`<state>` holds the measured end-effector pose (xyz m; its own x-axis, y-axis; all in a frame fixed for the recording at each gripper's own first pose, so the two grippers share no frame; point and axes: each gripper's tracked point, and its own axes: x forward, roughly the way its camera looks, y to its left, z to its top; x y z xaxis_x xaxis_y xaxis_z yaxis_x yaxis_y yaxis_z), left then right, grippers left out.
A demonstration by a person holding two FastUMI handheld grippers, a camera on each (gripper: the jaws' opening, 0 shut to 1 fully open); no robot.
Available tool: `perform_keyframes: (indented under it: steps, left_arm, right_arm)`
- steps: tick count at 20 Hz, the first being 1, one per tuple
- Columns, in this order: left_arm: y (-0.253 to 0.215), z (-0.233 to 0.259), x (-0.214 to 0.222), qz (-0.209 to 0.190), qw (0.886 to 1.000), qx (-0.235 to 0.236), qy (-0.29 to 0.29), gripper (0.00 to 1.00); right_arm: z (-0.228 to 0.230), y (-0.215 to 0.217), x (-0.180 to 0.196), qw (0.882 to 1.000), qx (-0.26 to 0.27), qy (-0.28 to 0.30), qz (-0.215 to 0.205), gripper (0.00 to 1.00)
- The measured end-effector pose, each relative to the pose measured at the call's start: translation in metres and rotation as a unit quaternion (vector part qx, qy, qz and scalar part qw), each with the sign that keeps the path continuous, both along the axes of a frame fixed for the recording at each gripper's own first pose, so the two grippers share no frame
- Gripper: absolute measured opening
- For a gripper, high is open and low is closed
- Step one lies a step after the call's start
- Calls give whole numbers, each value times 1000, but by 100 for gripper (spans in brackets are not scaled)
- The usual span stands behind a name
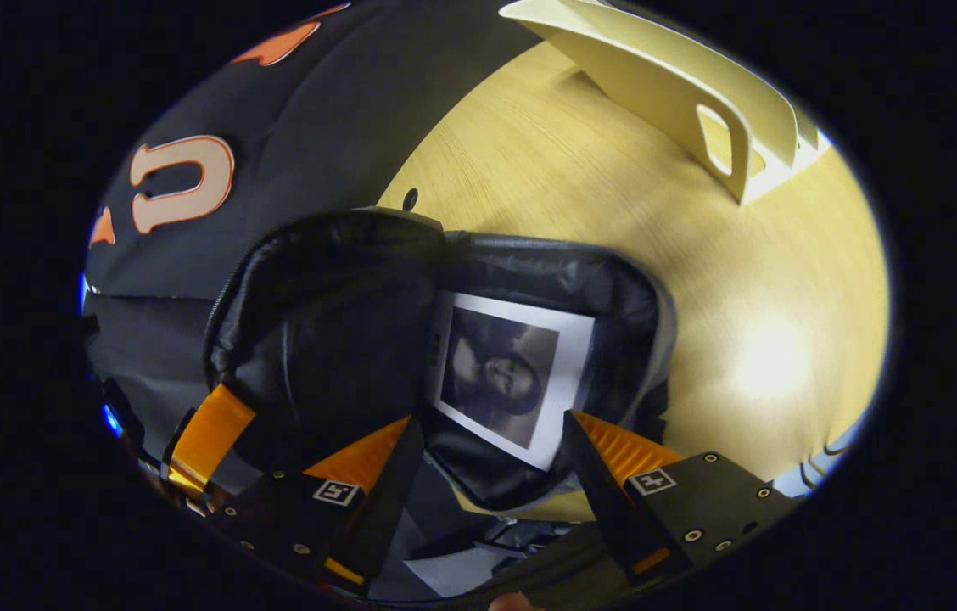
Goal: Open the schoolbag, grab two books from the bookshelf and put them into the schoolbag.
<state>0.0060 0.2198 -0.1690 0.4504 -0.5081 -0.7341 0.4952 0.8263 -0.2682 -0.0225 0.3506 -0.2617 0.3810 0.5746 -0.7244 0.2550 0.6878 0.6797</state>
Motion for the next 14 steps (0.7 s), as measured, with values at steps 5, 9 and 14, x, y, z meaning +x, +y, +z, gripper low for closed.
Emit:
perform_keyframes:
  steps: [5,9,14]
  left_arm:
    - [-7,-5,-2,10,1000,16,-1,1]
    - [-11,-9,-2,20,999,27,1,1]
    - [-18,-15,-4,32,999,34,7,1]
  right_arm:
    - [11,-60,-10,998,-59,-12,16,99]
    - [26,-114,-19,993,-106,-20,42,99]
    - [49,-175,-17,984,-164,-29,68,99]
